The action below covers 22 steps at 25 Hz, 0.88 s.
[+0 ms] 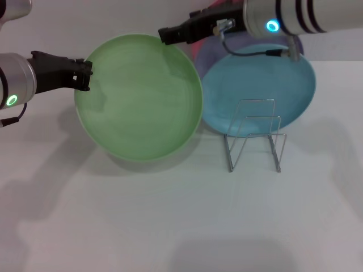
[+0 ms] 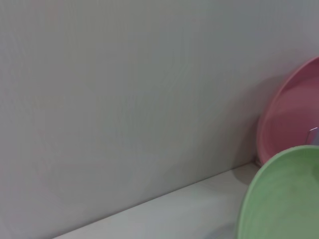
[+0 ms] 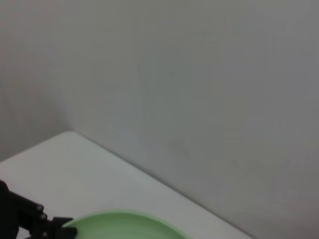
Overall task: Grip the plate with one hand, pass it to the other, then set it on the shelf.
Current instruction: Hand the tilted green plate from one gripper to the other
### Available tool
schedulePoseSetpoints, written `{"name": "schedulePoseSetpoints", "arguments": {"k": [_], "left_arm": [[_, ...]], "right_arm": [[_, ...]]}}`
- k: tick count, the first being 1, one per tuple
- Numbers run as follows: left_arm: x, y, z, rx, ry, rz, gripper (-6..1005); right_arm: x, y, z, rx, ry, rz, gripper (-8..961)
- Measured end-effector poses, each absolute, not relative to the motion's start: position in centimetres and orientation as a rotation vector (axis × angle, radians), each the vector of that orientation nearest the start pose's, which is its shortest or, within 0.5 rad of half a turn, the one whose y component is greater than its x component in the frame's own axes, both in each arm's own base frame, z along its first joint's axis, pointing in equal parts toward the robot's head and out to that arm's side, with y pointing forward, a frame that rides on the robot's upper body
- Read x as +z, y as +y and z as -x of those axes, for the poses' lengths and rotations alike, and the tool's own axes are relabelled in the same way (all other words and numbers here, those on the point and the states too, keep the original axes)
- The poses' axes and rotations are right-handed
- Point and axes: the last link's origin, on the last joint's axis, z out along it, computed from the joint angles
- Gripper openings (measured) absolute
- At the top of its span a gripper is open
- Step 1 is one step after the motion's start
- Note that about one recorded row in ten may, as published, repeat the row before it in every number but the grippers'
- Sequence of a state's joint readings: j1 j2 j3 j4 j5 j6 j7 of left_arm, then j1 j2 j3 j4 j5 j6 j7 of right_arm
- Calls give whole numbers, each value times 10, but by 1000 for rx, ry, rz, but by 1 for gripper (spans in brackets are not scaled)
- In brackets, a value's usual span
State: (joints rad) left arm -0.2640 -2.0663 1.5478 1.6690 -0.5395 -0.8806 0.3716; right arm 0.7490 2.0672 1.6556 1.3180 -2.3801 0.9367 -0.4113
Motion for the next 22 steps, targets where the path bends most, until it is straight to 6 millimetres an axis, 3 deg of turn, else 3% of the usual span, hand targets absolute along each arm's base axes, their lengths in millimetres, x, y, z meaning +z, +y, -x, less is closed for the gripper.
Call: {"name": "schedulePoseSetpoints", "arguments": {"k": [22], "left_arm": [[43, 369, 164, -175, -737, 2119, 32]], "right_arm": [[-27, 437, -66, 202, 685, 2450, 754]]}}
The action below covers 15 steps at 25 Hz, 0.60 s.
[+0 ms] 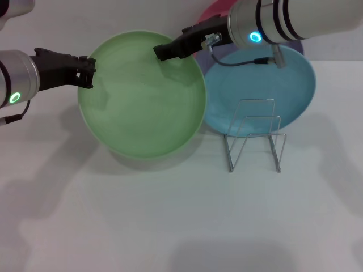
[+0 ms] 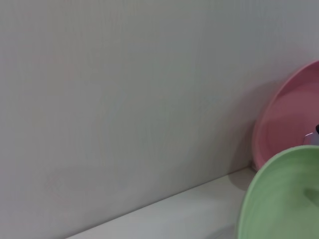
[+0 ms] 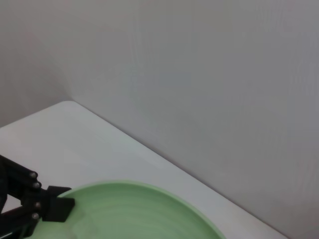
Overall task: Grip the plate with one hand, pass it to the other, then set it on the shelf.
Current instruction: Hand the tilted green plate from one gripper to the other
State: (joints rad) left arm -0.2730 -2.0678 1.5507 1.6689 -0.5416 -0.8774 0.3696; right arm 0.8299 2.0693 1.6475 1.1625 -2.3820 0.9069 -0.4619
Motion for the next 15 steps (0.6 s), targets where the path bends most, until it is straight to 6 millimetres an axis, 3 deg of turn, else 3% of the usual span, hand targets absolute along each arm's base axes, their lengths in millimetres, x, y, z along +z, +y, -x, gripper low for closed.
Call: {"name": "schedulePoseSetpoints", "arguments": {"k": [4, 10, 15], "left_arm": [[43, 369, 164, -174, -737, 2119, 33], [43, 369, 164, -179, -739, 2121, 56], [43, 368, 162, -230, -752, 2123, 74]], "right_arm": [[-29, 438, -67, 191, 692, 2454, 750], [-30, 439, -67, 174, 658, 2463, 515], [-31, 438, -68, 164, 612, 2470, 421]]}}
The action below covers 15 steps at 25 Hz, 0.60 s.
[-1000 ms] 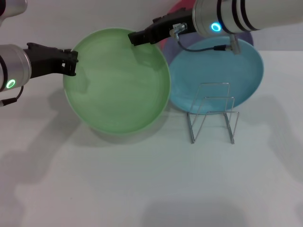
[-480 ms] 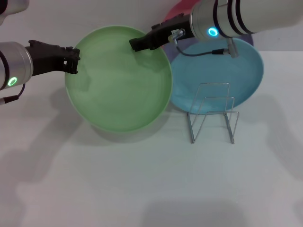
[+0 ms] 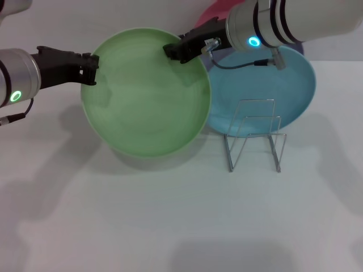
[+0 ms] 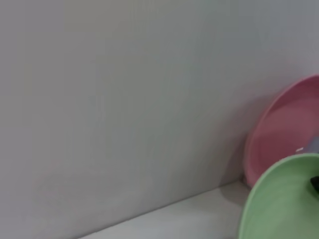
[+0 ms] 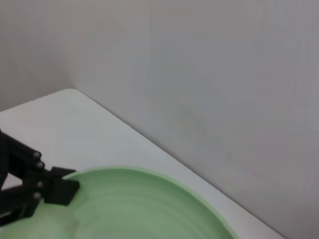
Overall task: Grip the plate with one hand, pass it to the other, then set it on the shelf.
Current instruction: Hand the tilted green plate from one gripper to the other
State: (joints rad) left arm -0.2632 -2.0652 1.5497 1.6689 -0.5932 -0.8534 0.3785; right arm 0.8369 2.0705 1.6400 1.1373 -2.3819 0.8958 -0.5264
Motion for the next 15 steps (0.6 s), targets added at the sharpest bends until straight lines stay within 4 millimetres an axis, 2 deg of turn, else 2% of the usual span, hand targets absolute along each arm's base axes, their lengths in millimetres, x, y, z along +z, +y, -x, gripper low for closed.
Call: {"name": "schedulePoseSetpoints", "arguments": {"k": [6, 11, 15], "left_arm": [[45, 367, 162, -271, -760, 2129, 97], [42, 366, 159, -271, -738, 2148, 116], [42, 365, 156, -278, -728, 2158, 131]], "right_arm": [[-33, 436, -70, 165, 569, 2479, 309], [-34, 434, -68, 168, 559, 2485, 144], [-35, 433, -66, 166, 546, 2492, 122]]}}
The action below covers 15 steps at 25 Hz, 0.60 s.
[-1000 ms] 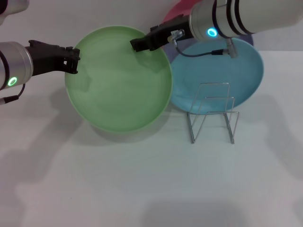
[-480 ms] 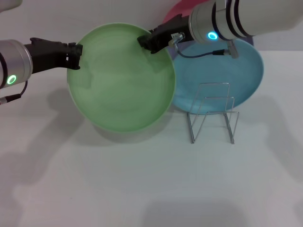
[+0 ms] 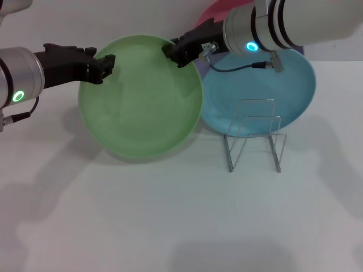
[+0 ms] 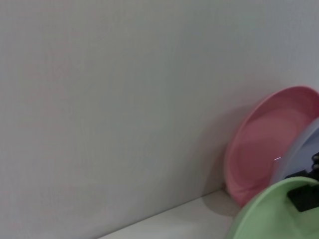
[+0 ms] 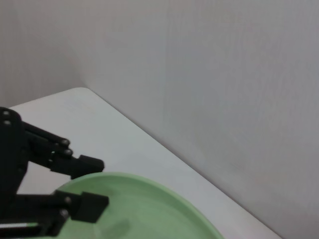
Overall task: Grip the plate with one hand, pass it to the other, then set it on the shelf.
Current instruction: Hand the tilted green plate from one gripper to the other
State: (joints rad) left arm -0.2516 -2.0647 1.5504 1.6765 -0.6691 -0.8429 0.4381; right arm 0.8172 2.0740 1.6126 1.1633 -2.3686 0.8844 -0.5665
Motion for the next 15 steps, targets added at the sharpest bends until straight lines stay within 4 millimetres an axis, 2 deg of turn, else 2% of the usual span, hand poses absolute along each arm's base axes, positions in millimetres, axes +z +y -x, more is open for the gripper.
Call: {"name": "schedulePoseSetpoints", "arguments": {"k": [3, 8, 15], "left_arm": [[42, 363, 153, -286, -702, 2171, 351], [45, 358, 145, -315, -637, 2202, 584], [58, 353, 136, -355, -527, 2179, 718]], "right_arm": [[-36, 432, -65, 165, 539, 2496, 109], [-36, 431, -67, 166, 548, 2493, 97], [-32, 433, -69, 181, 563, 2473, 70]]}}
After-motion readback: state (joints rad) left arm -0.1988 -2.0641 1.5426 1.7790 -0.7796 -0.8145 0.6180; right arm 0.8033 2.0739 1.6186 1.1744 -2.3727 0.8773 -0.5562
